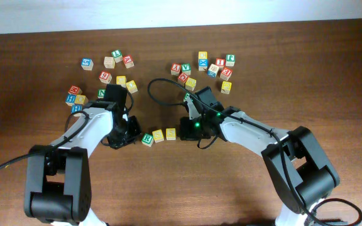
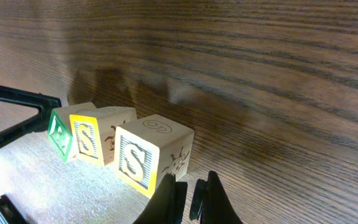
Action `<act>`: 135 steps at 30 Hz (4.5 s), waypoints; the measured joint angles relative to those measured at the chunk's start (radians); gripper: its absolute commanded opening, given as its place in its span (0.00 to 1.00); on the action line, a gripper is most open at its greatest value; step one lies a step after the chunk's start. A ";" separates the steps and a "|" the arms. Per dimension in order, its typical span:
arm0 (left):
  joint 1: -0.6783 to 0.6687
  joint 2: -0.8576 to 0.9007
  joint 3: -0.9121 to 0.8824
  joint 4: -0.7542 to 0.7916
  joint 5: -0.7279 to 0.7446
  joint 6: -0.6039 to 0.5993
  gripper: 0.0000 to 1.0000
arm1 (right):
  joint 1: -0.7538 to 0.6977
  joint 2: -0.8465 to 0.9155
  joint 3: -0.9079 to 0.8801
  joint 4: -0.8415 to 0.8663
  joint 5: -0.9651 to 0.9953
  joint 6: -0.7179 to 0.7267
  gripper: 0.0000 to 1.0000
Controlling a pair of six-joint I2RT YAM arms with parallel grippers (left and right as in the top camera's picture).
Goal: Spell out RSS
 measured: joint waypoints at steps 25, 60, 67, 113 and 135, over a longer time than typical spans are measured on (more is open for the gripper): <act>-0.074 0.000 -0.044 0.108 0.026 -0.071 0.00 | 0.023 0.026 0.000 0.021 0.003 0.011 0.04; -0.156 -0.106 0.051 -0.296 -0.030 0.064 0.00 | -0.157 -0.176 0.294 -0.624 0.175 -0.104 0.59; -0.265 -0.106 -0.004 -0.193 -0.027 0.023 0.00 | -0.290 -0.187 0.297 -0.664 0.187 -0.109 0.98; -0.266 -0.105 -0.103 0.095 -0.152 -0.014 0.00 | -0.297 -0.187 0.297 -0.665 0.186 -0.108 0.98; -0.266 -0.078 -0.103 0.119 -0.150 -0.014 0.00 | -0.297 -0.187 0.297 -0.665 0.186 -0.108 0.98</act>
